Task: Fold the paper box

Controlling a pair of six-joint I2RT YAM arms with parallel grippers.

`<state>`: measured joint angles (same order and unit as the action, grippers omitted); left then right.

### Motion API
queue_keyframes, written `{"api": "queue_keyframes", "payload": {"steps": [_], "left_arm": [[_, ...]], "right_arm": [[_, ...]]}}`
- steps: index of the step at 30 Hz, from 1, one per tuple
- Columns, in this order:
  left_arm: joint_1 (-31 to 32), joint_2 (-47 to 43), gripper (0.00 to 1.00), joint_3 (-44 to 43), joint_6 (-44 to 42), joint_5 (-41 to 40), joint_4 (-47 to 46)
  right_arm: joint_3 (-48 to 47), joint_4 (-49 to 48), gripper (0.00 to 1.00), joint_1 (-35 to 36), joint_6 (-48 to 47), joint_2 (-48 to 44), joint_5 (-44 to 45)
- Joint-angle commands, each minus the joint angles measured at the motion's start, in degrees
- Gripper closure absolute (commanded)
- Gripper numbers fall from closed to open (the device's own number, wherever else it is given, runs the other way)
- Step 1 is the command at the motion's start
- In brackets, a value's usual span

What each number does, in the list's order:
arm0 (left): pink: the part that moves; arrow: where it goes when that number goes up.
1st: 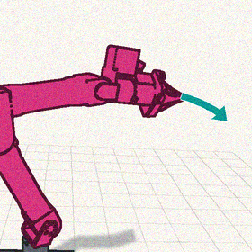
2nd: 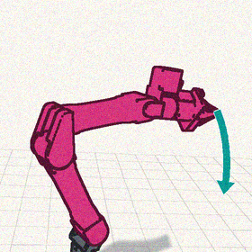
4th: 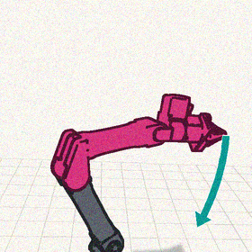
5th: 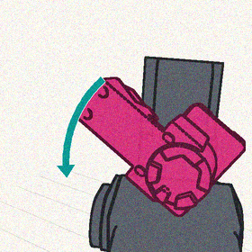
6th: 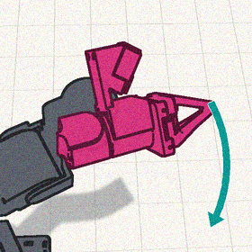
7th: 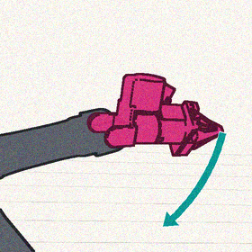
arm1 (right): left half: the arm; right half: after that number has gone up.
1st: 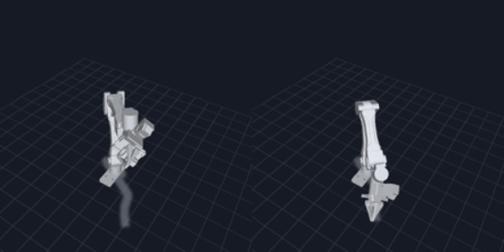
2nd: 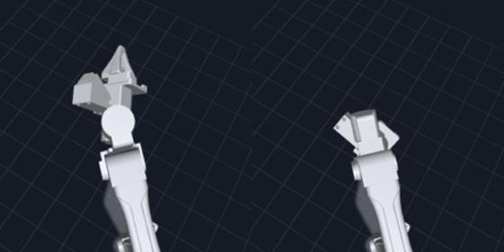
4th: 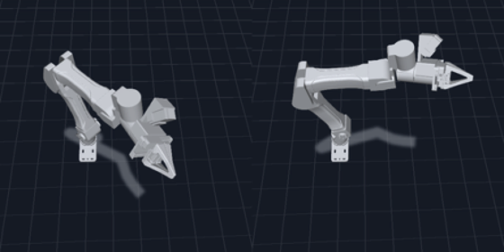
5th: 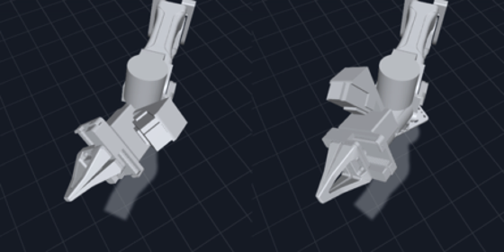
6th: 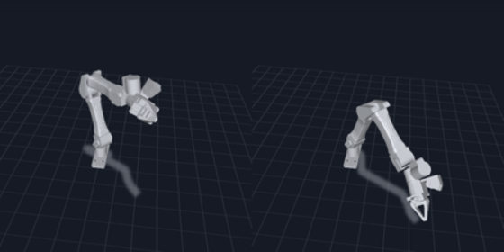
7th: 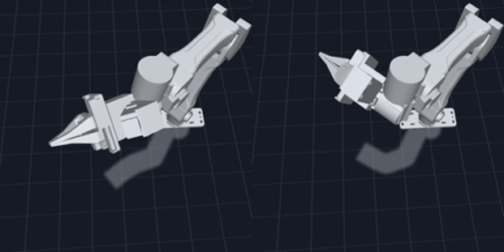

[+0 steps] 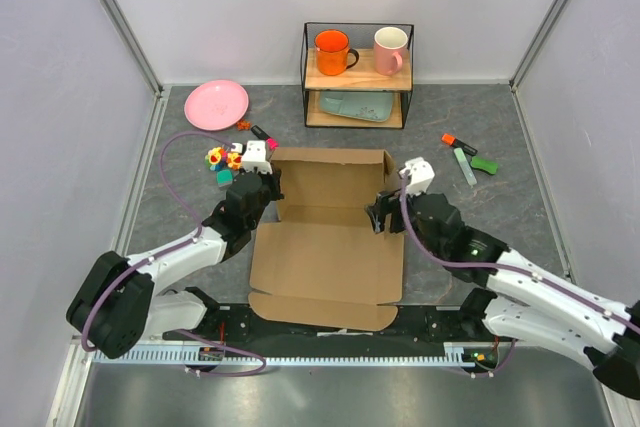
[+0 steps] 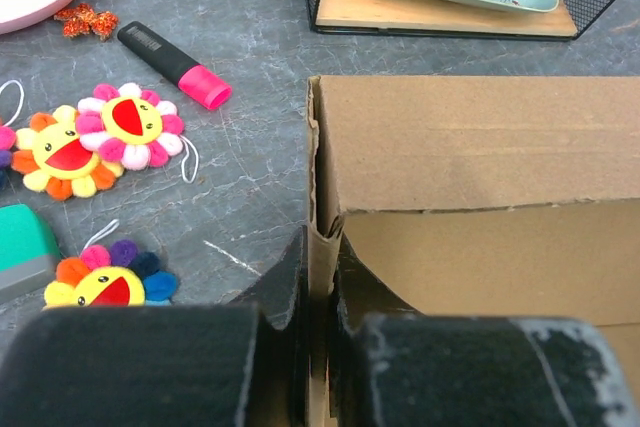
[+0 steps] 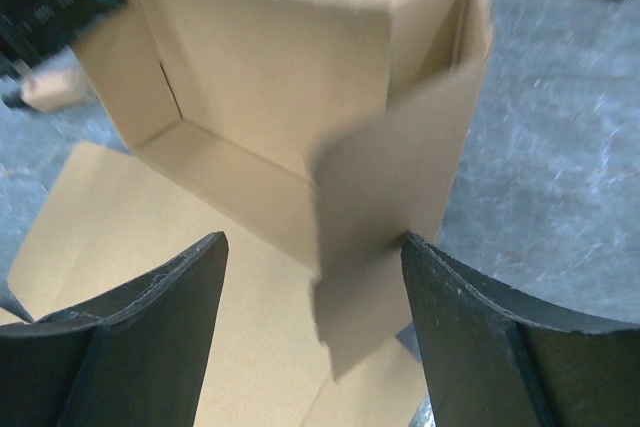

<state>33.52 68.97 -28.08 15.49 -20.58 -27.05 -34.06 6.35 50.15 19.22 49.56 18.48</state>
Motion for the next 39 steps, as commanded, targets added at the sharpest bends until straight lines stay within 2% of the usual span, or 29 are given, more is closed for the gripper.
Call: {"api": "queue_keyframes", "payload": {"steps": [1,6,9,10,13,16,22,26,27,28,30,33,34,39], "left_arm": [[0.3,0.6,0.98,-0.6,-1.9,-0.3,-4.9],[0.3,0.9,0.98,-0.1,-2.2,-0.3,-5.1],[0.3,0.7,0.98,0.1,-2.1,-0.3,-5.2],[0.3,0.6,0.98,0.2,-2.3,-0.3,-5.6],[0.3,0.5,0.98,0.7,-2.6,-0.4,-6.3],[0.3,0.2,0.98,1.0,-2.7,-0.3,-6.3],[0.3,-0.2,0.98,1.5,-3.0,-0.3,-6.7],[0.3,-0.6,0.98,2.1,-3.4,-0.5,-7.2],[0.2,-0.7,0.98,2.1,-3.4,-0.5,-7.1],[0.3,-1.1,0.98,2.1,-3.4,-0.6,-7.1],[0.3,-1.0,0.98,2.0,-3.4,-0.6,-6.7],[0.3,-1.0,0.98,0.9,-2.9,-0.6,-4.4],[0.3,-1.0,0.98,0.6,-2.7,-0.7,-3.5],[0.3,-1.0,0.98,-1.0,-2.7,-1.3,-0.4]], "right_arm": [[-5.0,0.9,0.21,0.0,-3.0,-7.5,5.0],[-6.2,1.8,0.18,0.0,-5.3,-12.9,10.1],[-5.7,1.6,0.15,-0.1,-3.6,-16.3,20.4],[-4.9,1.6,0.15,-0.1,-1.9,-17.0,26.3],[-3.8,3.2,0.15,-0.9,3.0,-15.5,32.8],[-1.6,3.1,0.14,-4.3,8.5,-14.9,34.2],[1.9,0.5,0.13,-18.3,15.3,-14.2,24.7],[4.3,-4.0,0.14,-31.0,19.7,-9.8,8.8],[5.8,-5.9,0.15,-33.1,21.1,-7.6,0.2],[6.8,-9.2,0.16,-36.4,21.2,-6.2,-4.0],[7.6,-12.1,0.19,-37.5,20.4,-1.9,-12.8],[9.3,-15.8,0.23,-37.5,19.2,0.1,-18.4],[10.1,-17.1,0.24,-37.5,19.2,-0.3,-22.7],[13.0,-20.1,0.24,-37.4,17.9,-3.4,-28.8]]}}
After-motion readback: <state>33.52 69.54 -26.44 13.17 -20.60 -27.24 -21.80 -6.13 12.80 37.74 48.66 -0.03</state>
